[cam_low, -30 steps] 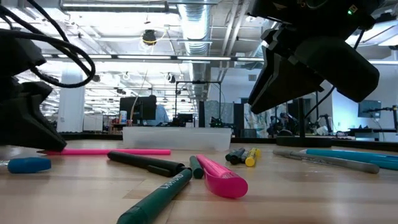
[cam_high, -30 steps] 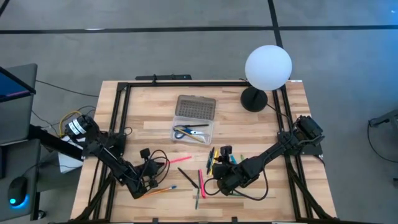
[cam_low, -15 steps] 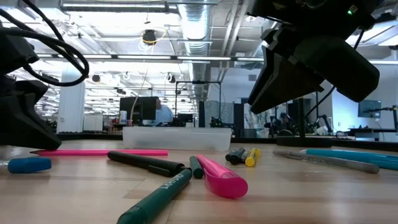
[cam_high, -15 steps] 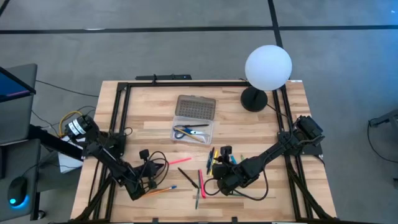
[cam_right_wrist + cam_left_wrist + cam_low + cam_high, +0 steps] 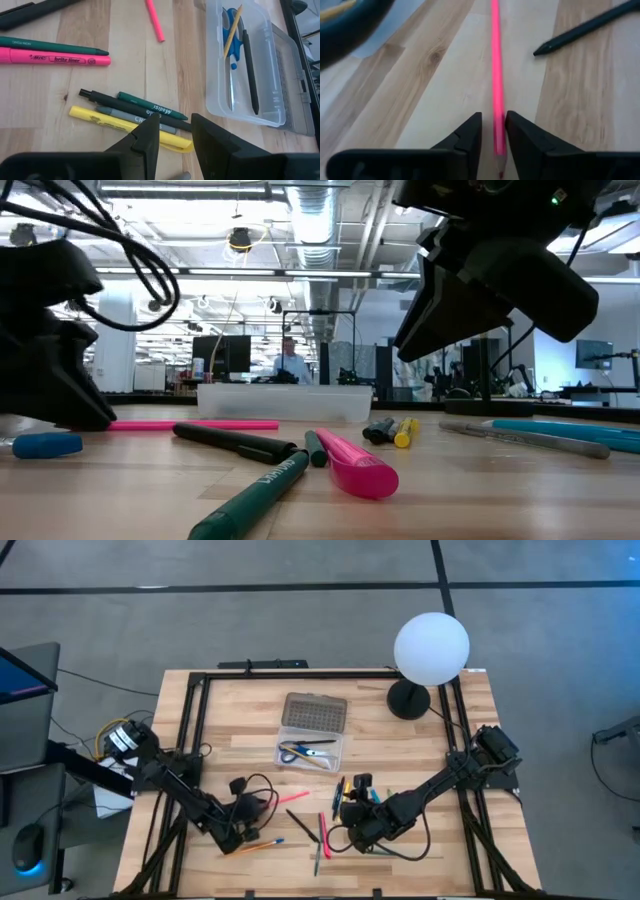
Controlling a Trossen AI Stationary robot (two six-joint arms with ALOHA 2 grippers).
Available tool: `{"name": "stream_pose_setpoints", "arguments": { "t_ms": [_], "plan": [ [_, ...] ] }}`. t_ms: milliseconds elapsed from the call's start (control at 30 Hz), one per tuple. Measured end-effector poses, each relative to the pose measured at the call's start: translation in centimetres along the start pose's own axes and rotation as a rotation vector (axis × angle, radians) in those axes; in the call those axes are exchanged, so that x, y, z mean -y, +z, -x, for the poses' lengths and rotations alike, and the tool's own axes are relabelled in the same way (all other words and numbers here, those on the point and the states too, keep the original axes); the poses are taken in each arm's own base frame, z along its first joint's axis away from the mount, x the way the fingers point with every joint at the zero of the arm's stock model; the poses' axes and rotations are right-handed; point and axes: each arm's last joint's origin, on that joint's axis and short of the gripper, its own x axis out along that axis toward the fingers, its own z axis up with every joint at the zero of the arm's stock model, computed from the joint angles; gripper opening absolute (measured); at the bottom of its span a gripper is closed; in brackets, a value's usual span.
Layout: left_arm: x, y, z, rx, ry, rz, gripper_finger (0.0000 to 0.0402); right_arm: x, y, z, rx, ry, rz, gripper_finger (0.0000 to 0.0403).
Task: Pick & place school supplies into a supply box
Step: Put the pink pencil into the gray supply box
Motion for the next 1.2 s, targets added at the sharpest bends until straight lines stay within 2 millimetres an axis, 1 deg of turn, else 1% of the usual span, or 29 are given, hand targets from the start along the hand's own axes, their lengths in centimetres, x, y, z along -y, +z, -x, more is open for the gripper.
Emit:
{"name": "stream_pose_setpoints", "arguments": {
  "t_ms": [67,133,200,267,300,333,567,867,1000,1100,1200],
  "plan": [
    [-0.2,0.3,-0.3,-0.021,0.000,0.031,0.0101,0.0,0.0,0.0,0.000,0.000,0.000,0.0108],
    [-0.4,0.7,-0.7,-0.052,-0.007,0.059,0.0097,0.0,0.0,0.0,0.000,0.000,0.000,0.0108],
    [-0.6,1.1,-1.1,-0.077,-0.020,0.062,0.0073,0.0,0.0,0.0,0.000,0.000,0.000,0.0108],
    [-0.7,1.4,-1.4,-0.095,-0.037,0.048,0.0032,0.0,0.0,0.0,0.000,0.001,0.000,0.0108],
    [-0.7,1.4,-1.4,-0.096,-0.040,0.037,0.0019,0.0,0.0,0.0,0.000,0.001,0.000,0.0108],
    [-0.7,1.5,-1.5,-0.094,-0.041,0.025,0.0015,0.0,0.0,0.0,0.000,0.001,0.000,0.0108],
    [-0.1,2.7,-1.1,-0.132,-0.035,-0.095,0.0006,0.0,0.0,0.0,0.000,0.002,0.000,0.0108],
    [1.3,6.3,0.8,-0.277,-0.029,-0.268,0.0004,0.0,0.0,0.0,-0.001,0.002,0.000,0.0108],
    [1.8,7.8,1.5,-0.252,-0.011,-0.294,0.0004,0.0,0.0,0.0,-0.001,0.002,0.001,0.0108],
    [1.8,8.2,1.5,-0.232,0.014,-0.296,0.0003,0.0,0.0,0.0,-0.001,0.002,0.001,0.0108],
    [1.3,8.4,1.4,-0.222,0.066,-0.300,0.0002,0.0,0.0,0.0,-0.001,0.002,0.001,0.0108]
  ]
}}
